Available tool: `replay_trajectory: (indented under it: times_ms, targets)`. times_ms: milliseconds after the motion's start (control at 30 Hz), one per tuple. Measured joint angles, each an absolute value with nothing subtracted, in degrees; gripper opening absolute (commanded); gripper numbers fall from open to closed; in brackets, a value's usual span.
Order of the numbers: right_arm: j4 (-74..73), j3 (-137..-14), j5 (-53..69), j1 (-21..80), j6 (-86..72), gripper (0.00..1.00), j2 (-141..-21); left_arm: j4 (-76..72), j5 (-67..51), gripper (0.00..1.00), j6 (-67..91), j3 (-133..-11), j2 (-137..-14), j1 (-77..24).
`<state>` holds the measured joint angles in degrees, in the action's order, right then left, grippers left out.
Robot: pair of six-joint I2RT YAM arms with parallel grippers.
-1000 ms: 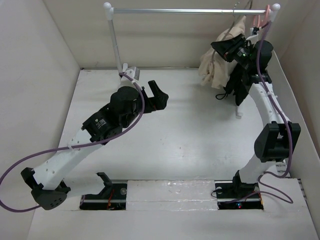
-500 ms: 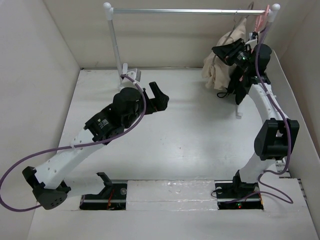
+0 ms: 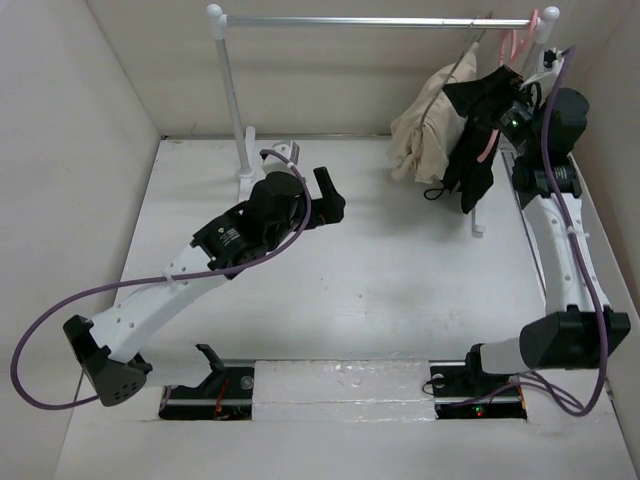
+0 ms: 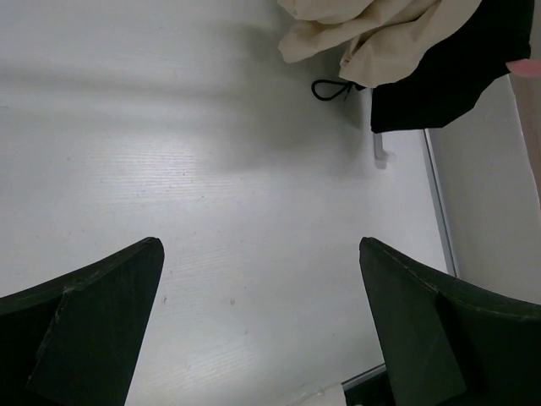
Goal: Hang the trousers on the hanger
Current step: Reset both arms
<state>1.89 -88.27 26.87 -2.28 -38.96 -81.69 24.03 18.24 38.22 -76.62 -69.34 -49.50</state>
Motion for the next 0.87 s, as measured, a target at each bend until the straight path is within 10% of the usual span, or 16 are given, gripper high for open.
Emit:
replay_trajectory:
  times_ms: [867]
  targets:
    - [-37.10, -37.34, 13.89, 4.19, -7.05, 1.00, -21.26, 23.31, 15.16, 0.96, 38.74, -62.35, -68.25, -48.69]
